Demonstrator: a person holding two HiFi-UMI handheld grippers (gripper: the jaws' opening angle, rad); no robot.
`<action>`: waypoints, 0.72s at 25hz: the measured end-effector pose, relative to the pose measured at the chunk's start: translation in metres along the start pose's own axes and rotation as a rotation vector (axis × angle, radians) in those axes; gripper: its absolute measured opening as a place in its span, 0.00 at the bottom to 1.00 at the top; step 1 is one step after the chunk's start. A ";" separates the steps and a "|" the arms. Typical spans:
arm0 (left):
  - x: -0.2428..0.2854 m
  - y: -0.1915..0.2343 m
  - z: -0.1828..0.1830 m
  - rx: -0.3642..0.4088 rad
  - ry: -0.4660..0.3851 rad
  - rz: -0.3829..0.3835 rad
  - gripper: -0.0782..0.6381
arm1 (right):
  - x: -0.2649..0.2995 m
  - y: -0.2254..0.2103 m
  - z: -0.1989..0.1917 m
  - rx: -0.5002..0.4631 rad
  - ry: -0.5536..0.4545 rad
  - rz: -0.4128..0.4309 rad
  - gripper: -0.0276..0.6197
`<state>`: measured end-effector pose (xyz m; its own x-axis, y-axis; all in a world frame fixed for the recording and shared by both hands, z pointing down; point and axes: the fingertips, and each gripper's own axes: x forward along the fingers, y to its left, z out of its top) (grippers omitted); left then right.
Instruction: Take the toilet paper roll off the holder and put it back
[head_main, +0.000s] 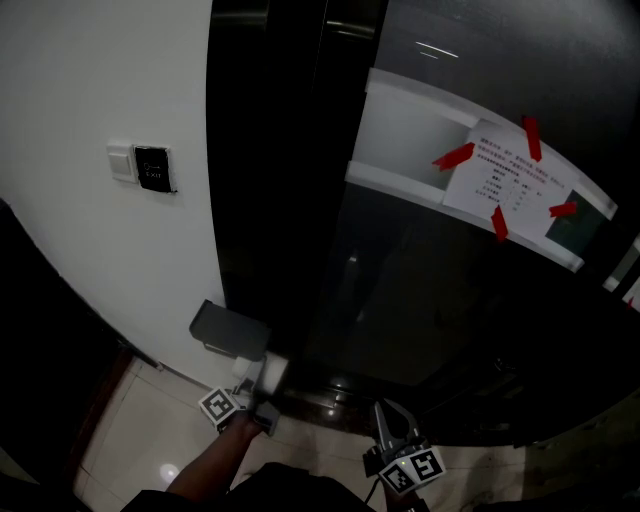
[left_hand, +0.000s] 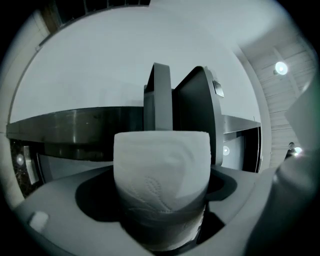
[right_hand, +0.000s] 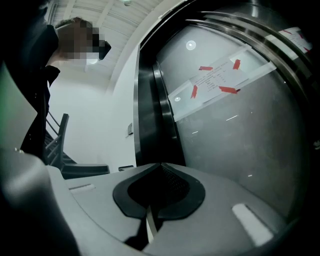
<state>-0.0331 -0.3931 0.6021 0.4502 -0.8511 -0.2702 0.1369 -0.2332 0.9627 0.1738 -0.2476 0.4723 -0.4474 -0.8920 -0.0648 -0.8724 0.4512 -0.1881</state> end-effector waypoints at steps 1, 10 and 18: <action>0.000 -0.001 0.003 -0.006 -0.013 -0.005 0.77 | 0.002 0.001 0.000 0.001 0.000 0.006 0.06; -0.005 -0.006 0.034 0.012 -0.051 -0.018 0.77 | 0.021 0.012 -0.002 -0.002 -0.005 0.036 0.06; -0.011 -0.006 0.069 0.008 -0.118 -0.019 0.77 | 0.027 0.014 -0.005 0.010 -0.010 0.028 0.06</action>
<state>-0.0995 -0.4149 0.6002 0.3404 -0.8959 -0.2854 0.1374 -0.2528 0.9577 0.1487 -0.2658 0.4725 -0.4695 -0.8793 -0.0801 -0.8575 0.4758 -0.1956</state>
